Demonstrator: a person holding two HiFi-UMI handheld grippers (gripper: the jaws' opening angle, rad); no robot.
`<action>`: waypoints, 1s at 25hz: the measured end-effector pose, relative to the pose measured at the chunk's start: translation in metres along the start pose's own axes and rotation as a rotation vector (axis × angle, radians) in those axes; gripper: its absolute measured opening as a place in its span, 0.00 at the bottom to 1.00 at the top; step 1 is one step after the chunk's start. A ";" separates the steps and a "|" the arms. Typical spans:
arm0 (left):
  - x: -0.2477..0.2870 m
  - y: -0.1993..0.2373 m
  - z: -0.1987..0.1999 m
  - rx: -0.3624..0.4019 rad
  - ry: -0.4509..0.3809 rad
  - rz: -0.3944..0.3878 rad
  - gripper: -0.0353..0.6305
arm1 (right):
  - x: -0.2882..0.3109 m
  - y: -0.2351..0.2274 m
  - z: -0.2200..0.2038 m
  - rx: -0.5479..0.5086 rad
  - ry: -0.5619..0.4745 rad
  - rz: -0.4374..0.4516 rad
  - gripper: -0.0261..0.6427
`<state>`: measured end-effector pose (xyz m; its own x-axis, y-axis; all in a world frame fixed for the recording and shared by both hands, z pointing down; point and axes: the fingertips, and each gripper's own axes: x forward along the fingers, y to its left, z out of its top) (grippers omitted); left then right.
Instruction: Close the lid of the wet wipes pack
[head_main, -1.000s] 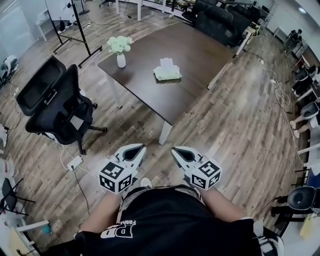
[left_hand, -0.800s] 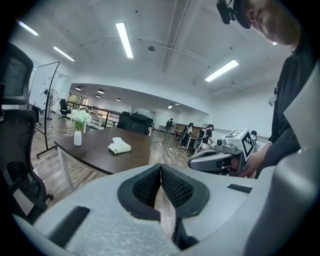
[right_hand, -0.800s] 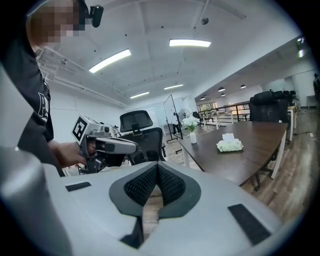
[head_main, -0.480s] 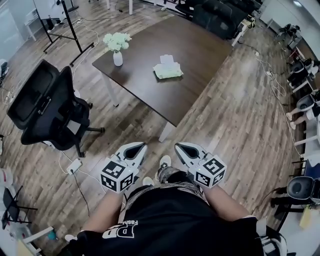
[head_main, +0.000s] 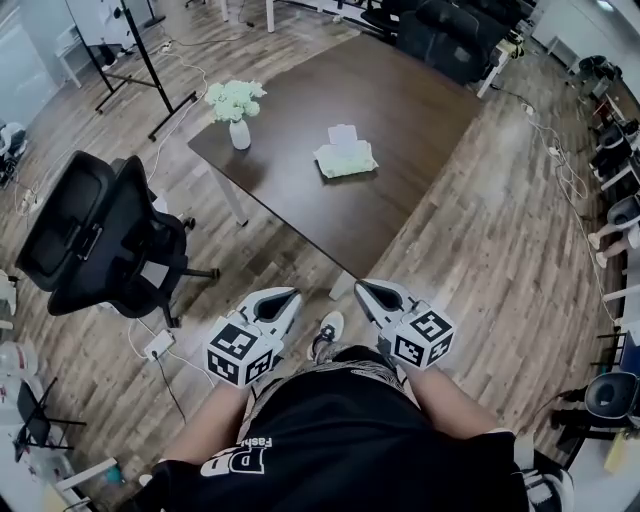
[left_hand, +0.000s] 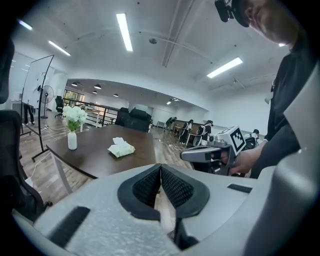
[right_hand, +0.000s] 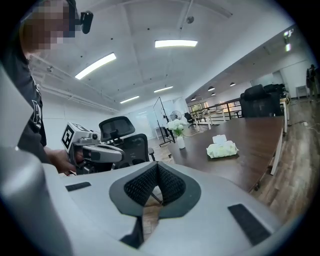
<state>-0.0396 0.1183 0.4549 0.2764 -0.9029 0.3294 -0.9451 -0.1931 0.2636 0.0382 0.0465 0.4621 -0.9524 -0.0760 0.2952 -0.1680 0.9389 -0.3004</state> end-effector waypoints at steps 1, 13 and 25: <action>0.008 0.007 0.007 0.007 0.003 0.001 0.08 | 0.007 -0.009 0.007 0.002 -0.009 0.004 0.04; 0.096 0.076 0.062 0.012 0.050 0.008 0.08 | 0.058 -0.106 0.054 0.032 -0.040 -0.012 0.04; 0.174 0.113 0.092 0.061 0.070 -0.016 0.08 | 0.073 -0.165 0.071 0.039 -0.061 -0.038 0.04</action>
<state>-0.1141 -0.0956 0.4588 0.3007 -0.8710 0.3886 -0.9489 -0.2321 0.2139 -0.0214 -0.1376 0.4682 -0.9586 -0.1327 0.2518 -0.2130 0.9213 -0.3253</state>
